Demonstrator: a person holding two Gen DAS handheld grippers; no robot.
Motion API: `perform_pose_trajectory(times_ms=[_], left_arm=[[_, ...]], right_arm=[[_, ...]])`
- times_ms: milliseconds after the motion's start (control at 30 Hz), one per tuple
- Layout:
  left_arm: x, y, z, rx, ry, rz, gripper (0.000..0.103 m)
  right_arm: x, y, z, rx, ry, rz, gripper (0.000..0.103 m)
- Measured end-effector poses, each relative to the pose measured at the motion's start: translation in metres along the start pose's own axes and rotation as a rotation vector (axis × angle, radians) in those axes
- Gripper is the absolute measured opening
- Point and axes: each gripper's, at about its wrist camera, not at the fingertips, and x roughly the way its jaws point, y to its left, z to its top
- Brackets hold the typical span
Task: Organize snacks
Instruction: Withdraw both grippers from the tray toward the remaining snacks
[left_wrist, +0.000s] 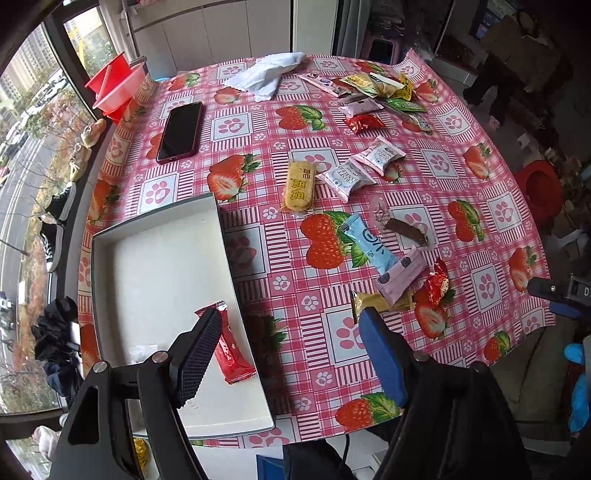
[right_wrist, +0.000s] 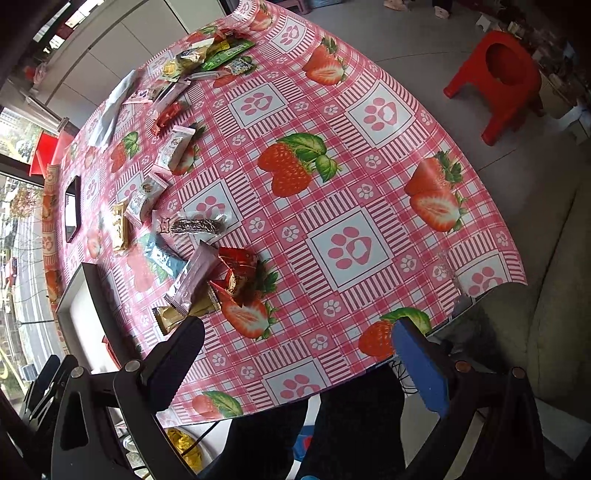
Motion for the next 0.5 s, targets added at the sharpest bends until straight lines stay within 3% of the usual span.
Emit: perform_pose_trajectory(times_ms=[100, 167, 267, 367, 500], left_arm=[[-0.001, -0.011, 0.003, -0.05, 0.01, 0.056, 0.08], [-0.006, -0.02, 0.001, -0.065, -0.005, 0.033, 0.08], [-0.006, -0.03, -0.006, -0.057, 0.002, 0.075, 0.08], [-0.005, -0.023, -0.014, -0.103, 0.032, 0.03, 0.08], [0.007, -0.013, -0.014, -0.069, 0.044, 0.037, 0.08]], right_arm=[[0.004, -0.007, 0.013, -0.075, 0.033, 0.0, 0.102], [0.001, -0.017, 0.02, -0.089, 0.021, 0.021, 0.102], [0.014, -0.028, 0.028, -0.085, 0.06, -0.019, 0.102], [0.023, -0.026, 0.026, -0.076, 0.109, 0.013, 0.102], [0.036, -0.002, 0.022, -0.134, 0.131, -0.002, 0.102]])
